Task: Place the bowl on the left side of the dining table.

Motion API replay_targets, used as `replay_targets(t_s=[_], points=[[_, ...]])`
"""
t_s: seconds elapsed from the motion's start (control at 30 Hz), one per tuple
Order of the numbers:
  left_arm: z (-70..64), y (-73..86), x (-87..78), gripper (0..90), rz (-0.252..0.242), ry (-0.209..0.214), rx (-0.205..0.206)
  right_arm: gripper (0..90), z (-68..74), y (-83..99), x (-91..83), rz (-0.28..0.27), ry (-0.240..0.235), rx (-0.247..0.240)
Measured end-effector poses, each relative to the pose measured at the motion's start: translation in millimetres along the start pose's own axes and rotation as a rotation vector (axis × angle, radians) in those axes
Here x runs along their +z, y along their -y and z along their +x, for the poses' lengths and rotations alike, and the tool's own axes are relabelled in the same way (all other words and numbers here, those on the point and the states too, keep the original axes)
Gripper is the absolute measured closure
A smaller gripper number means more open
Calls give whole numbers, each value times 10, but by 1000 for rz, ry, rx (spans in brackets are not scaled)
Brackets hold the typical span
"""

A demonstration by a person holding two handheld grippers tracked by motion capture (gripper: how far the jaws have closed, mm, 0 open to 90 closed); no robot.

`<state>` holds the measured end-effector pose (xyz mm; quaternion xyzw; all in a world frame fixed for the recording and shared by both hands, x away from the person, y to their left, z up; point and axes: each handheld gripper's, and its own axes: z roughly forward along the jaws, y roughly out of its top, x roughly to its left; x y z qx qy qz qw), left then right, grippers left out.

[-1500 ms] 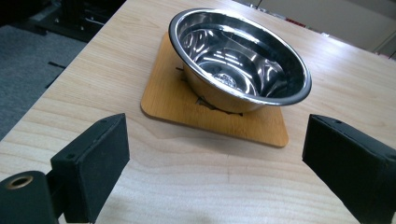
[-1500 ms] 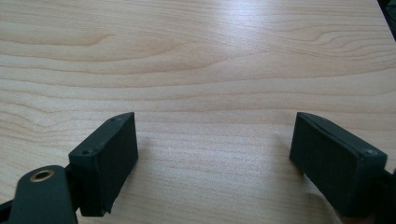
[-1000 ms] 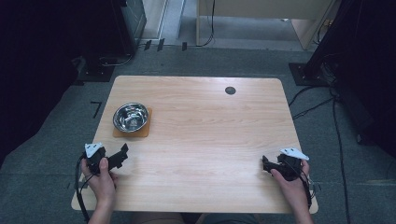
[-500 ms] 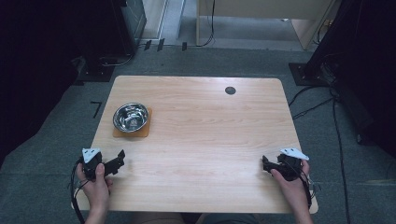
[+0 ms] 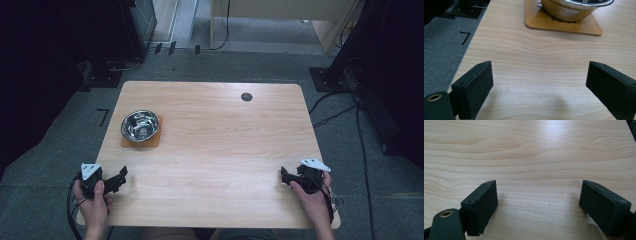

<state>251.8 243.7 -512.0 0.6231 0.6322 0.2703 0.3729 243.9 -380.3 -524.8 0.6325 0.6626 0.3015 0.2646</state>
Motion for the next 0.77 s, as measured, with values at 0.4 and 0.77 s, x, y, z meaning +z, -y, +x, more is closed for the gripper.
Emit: replay_targets(t_s=[0.4,0.77], points=[[-46,57,1,73,64,-13,125,146,0,0,0,0,0,0],[-88,52,63,72,143,-39,138,146,-1,0,0,0,0,0]])
